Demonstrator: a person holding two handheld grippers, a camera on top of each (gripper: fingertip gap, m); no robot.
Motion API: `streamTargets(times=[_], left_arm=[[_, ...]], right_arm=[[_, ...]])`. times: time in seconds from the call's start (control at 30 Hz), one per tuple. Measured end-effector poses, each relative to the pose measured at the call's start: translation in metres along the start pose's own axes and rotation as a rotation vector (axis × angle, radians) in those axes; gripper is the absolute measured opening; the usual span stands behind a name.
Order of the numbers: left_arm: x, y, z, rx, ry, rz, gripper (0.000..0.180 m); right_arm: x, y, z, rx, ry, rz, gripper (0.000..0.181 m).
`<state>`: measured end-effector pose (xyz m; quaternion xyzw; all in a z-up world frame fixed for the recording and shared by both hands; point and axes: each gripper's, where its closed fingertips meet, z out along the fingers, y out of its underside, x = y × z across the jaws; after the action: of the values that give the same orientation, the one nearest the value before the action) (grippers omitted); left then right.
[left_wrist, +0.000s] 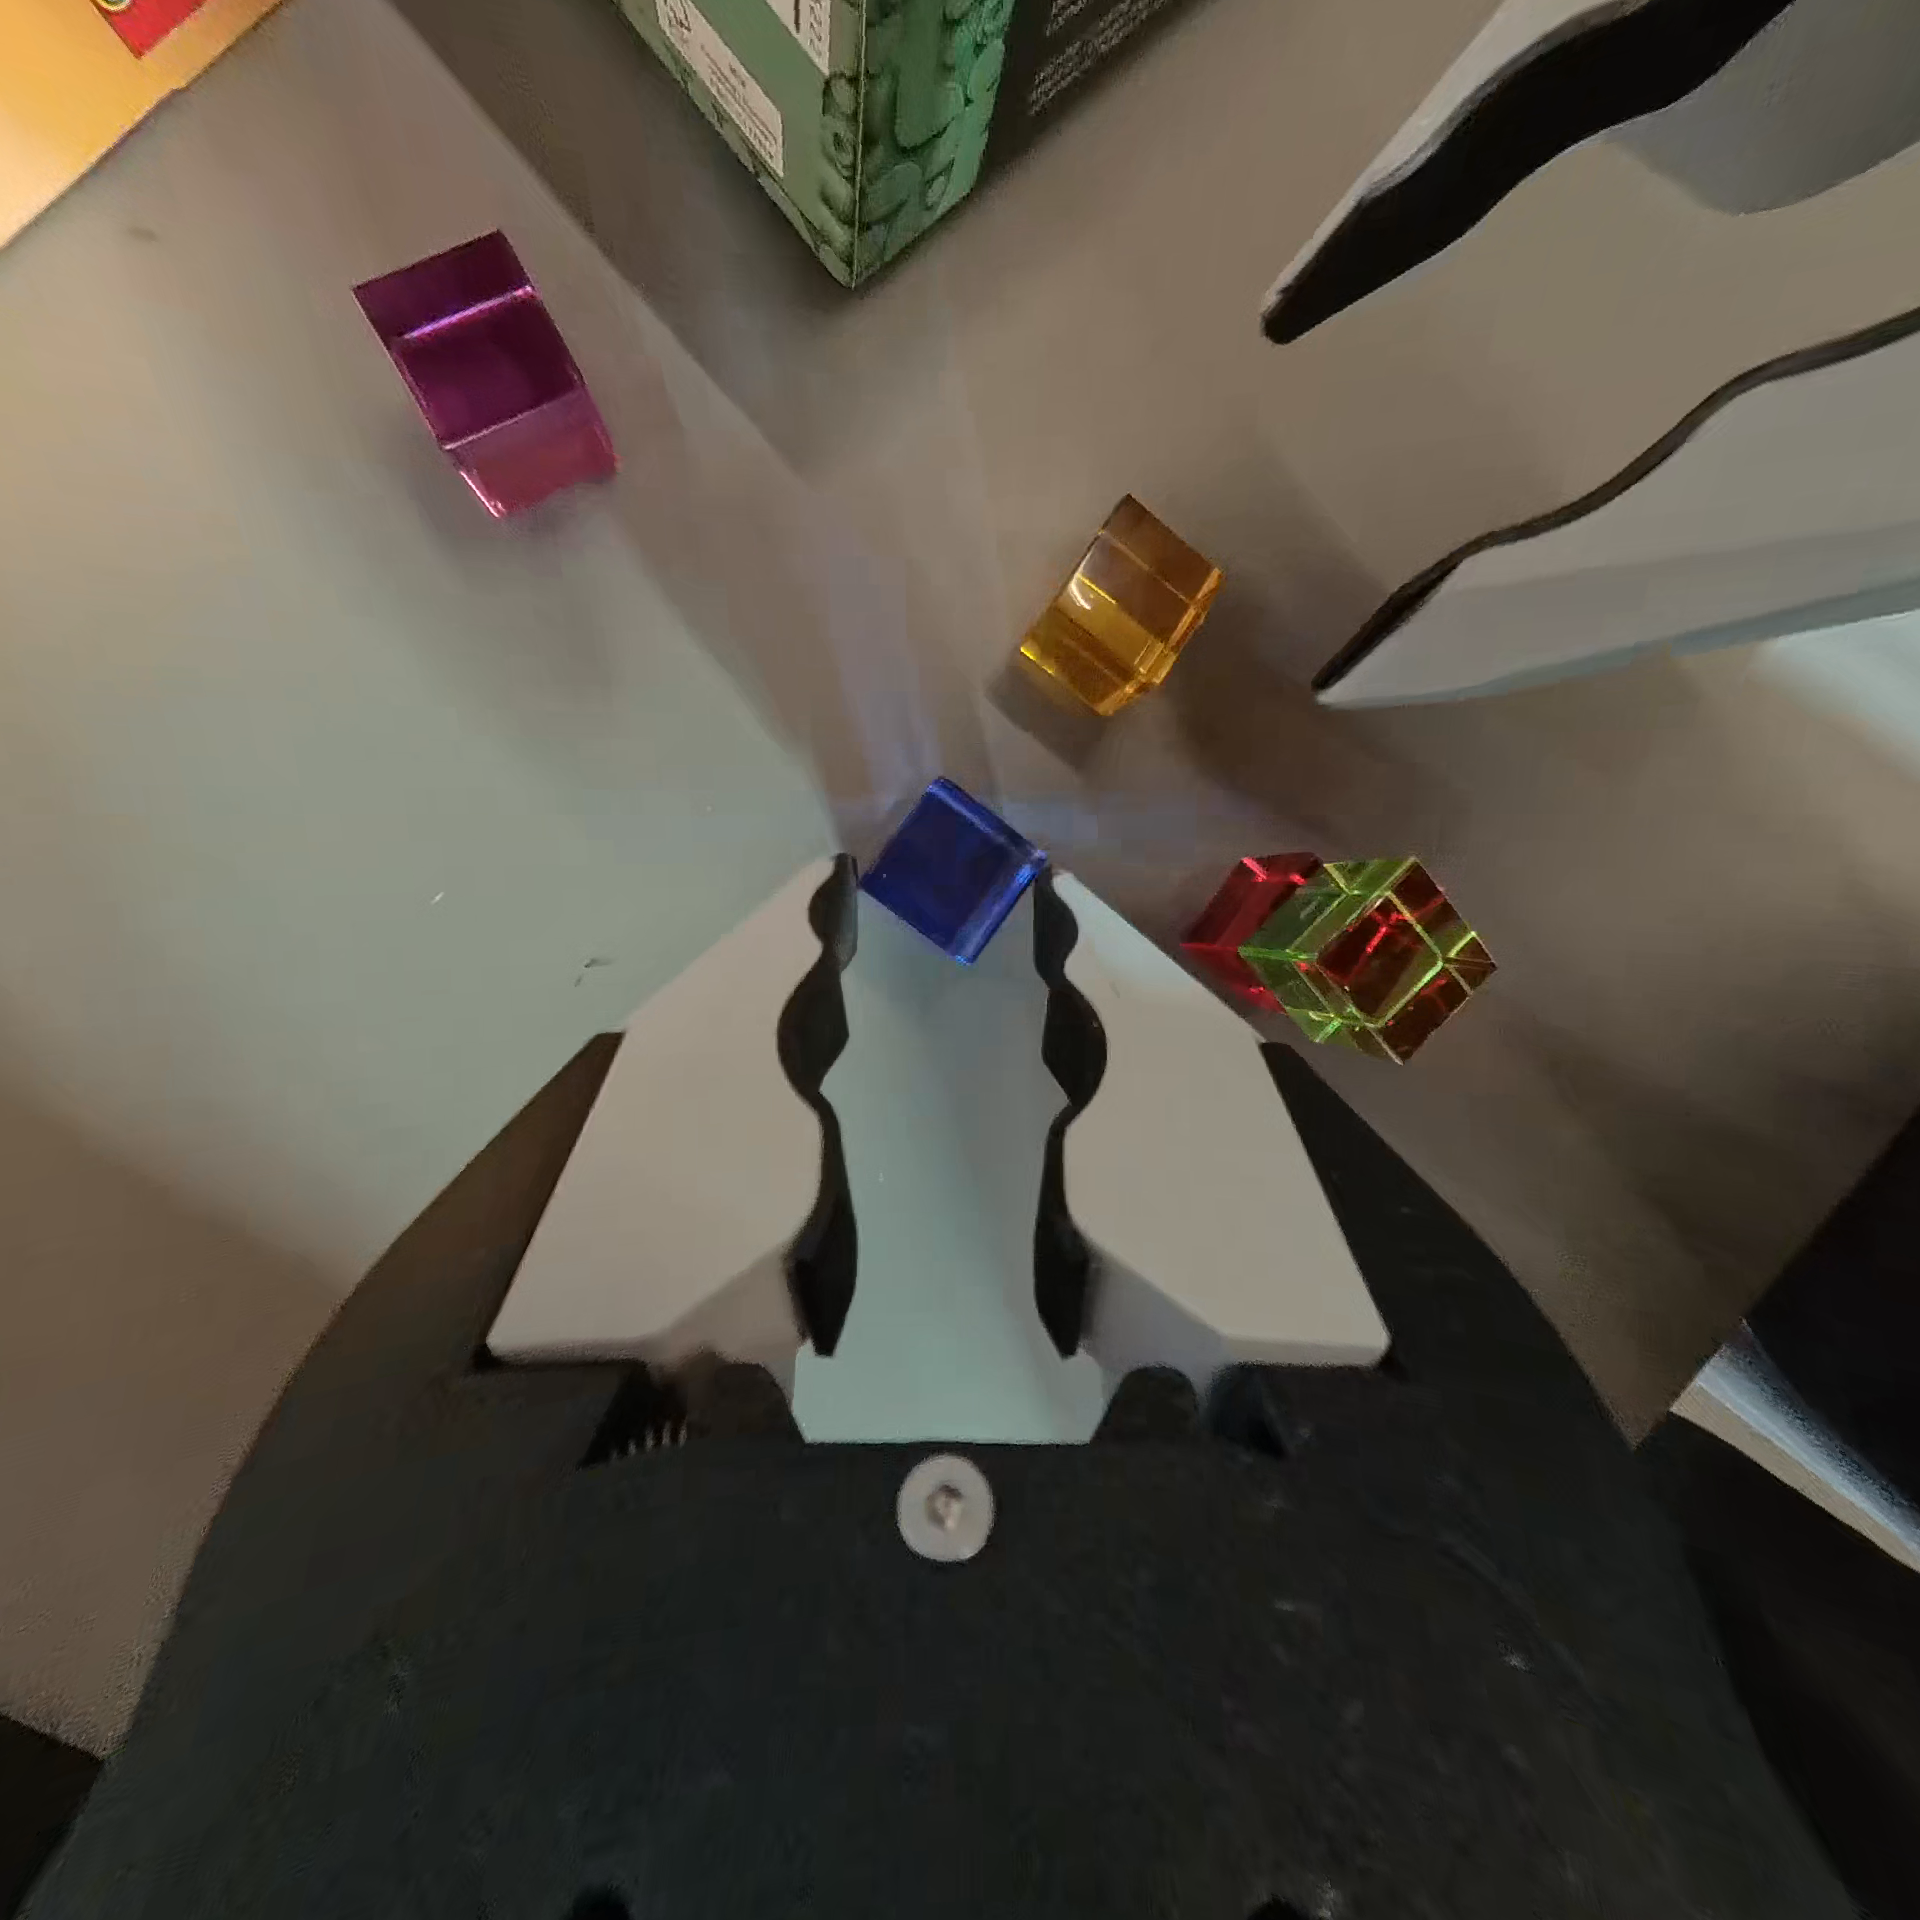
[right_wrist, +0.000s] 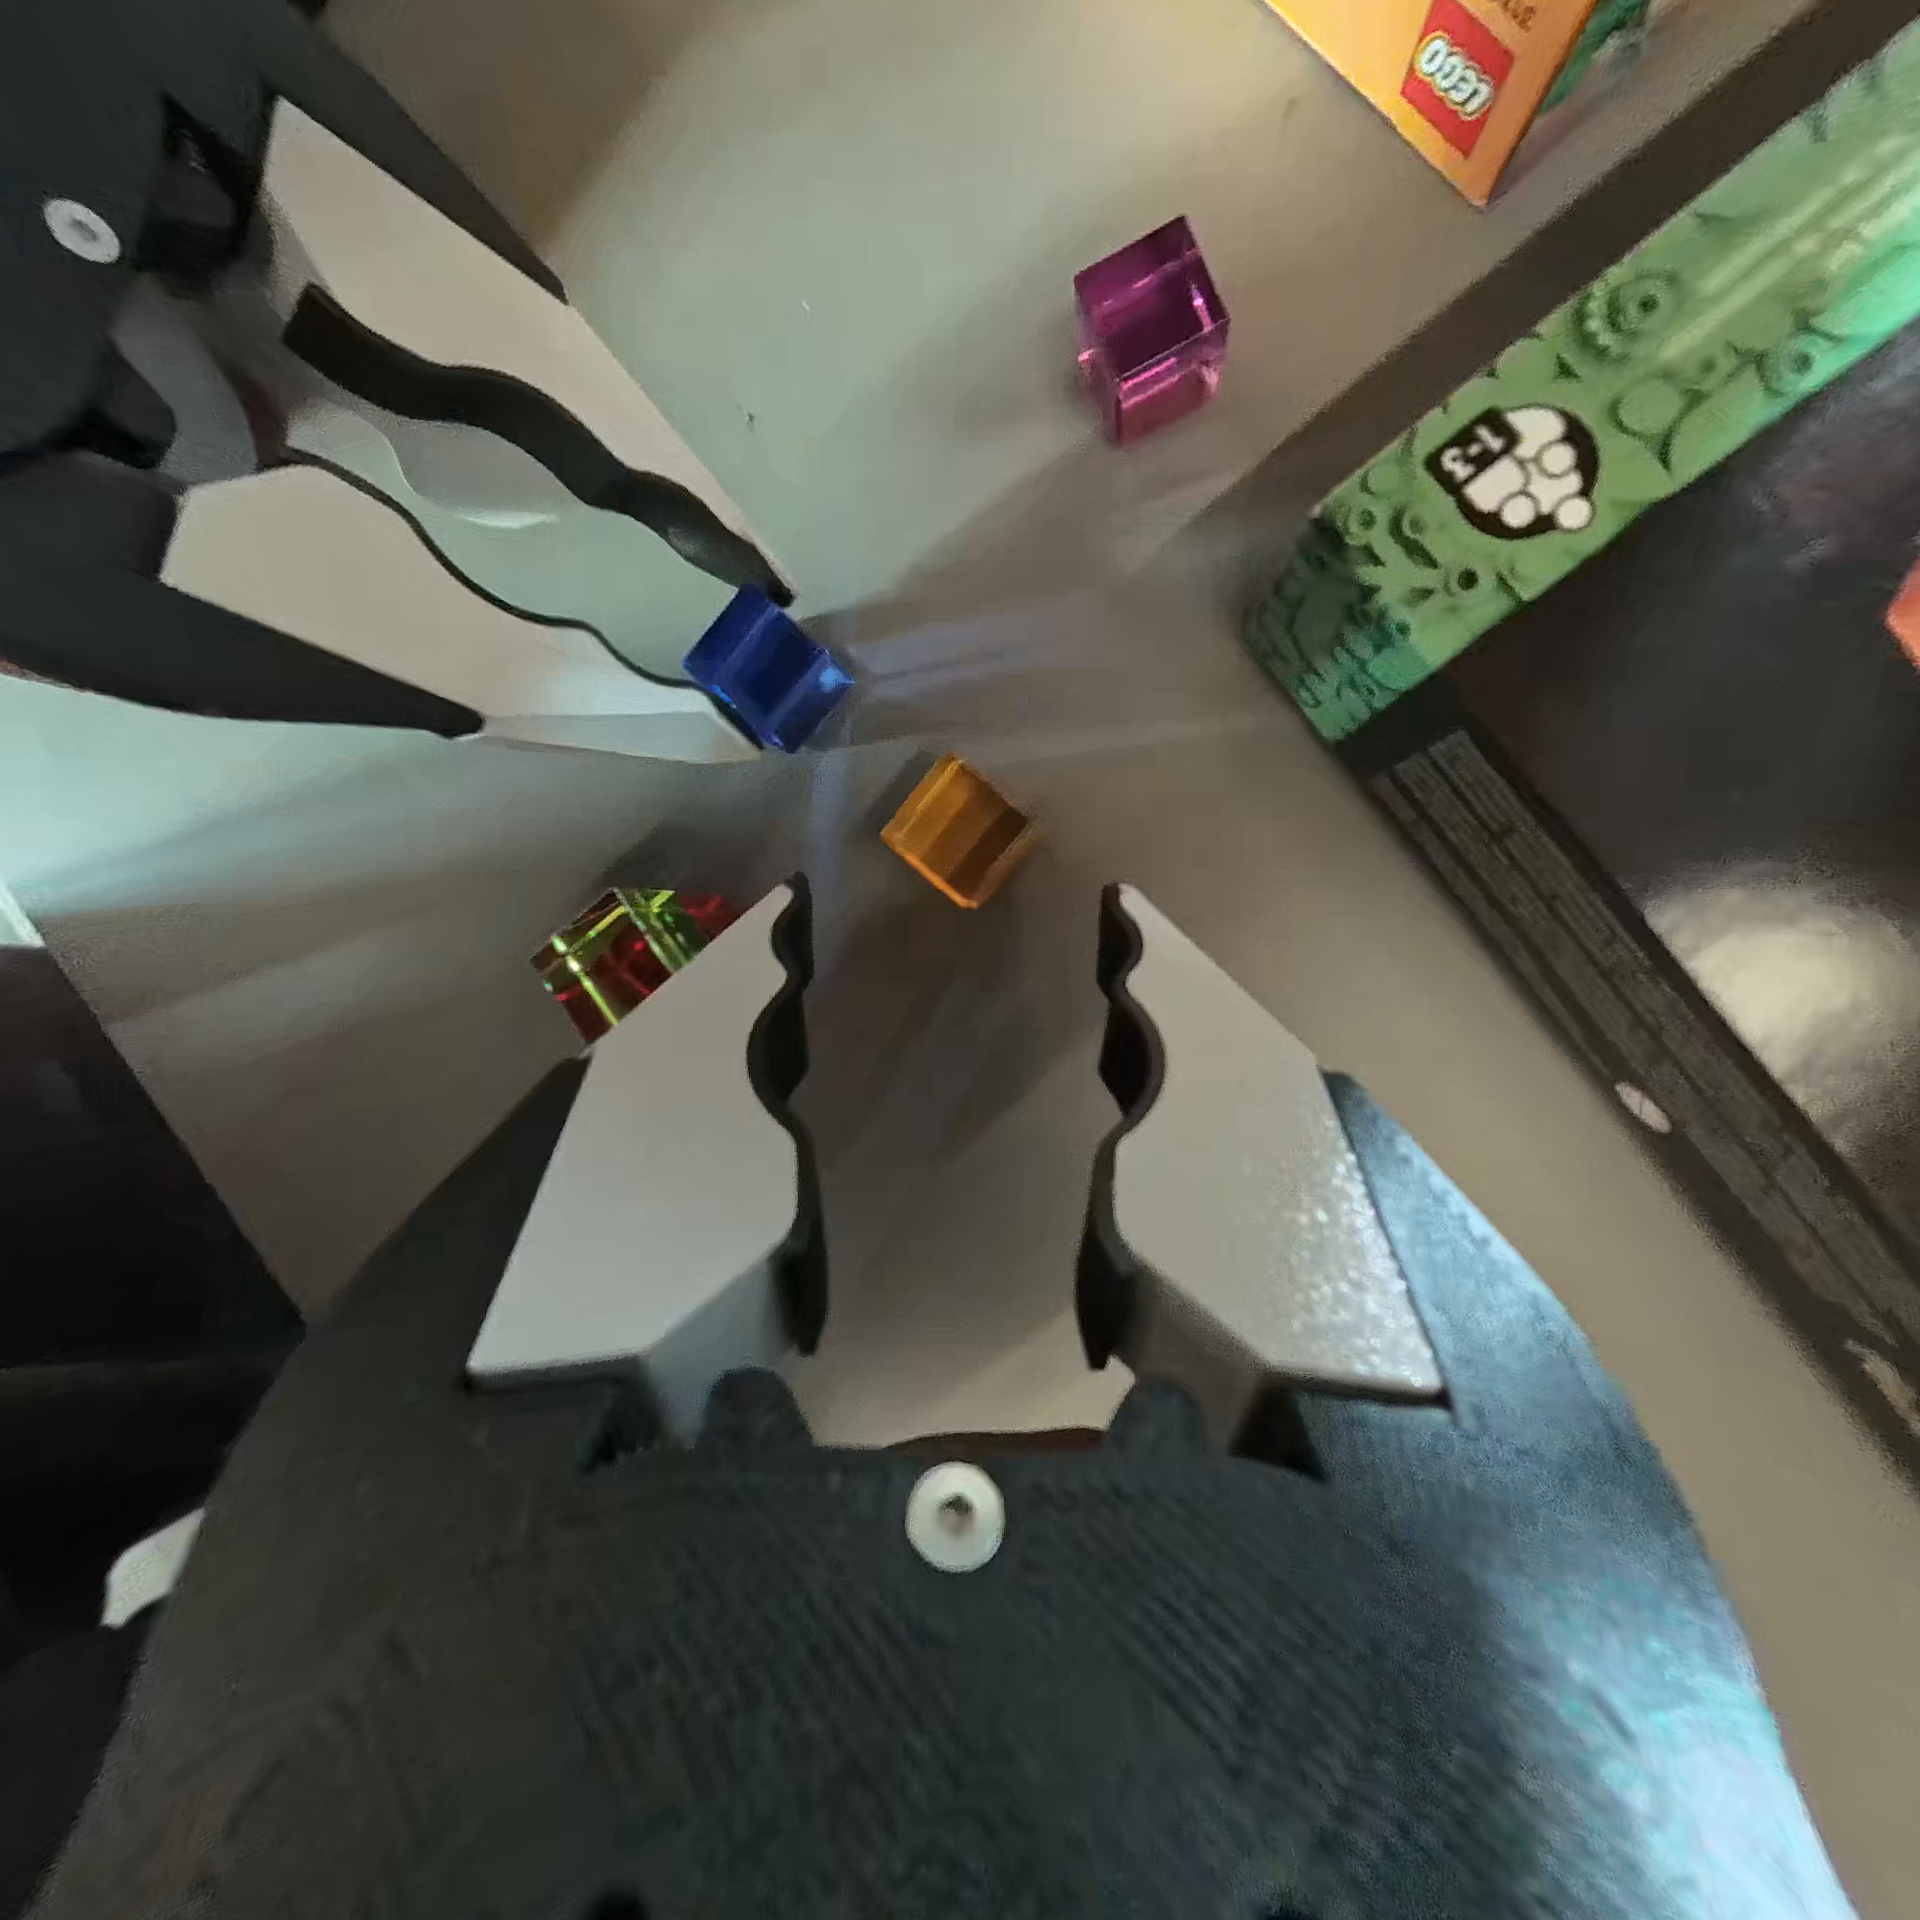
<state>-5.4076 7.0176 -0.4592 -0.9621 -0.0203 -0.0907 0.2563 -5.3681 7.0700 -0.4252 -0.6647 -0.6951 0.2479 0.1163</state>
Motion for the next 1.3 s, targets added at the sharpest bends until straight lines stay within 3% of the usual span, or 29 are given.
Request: streamTargets(times=[0.27, 0.33, 0.83, 1.3], left_arm=[[0.018, -0.026, -0.059, 0.143, 0.007, -0.035, 0.031], [0.035, -0.031, -0.075, 0.167, 0.042, -0.027, 0.03], [0.077, -0.008, -0.038, 0.059, 0.098, 0.03, 0.03], [0.051, 0.018, -0.07, 0.12, 0.073, -0.116, 0.043]], right_arm=[[-0.001, 0.002, 0.031, -0.064, -0.056, -0.067, 0.044], [-0.002, 0.003, 0.036, -0.068, -0.06, -0.08, 0.034], [-0.02, -0.028, -0.052, 0.154, -0.005, -0.105, 0.033], [-0.079, -0.011, -0.038, 0.078, -0.131, -0.183, 0.034]])
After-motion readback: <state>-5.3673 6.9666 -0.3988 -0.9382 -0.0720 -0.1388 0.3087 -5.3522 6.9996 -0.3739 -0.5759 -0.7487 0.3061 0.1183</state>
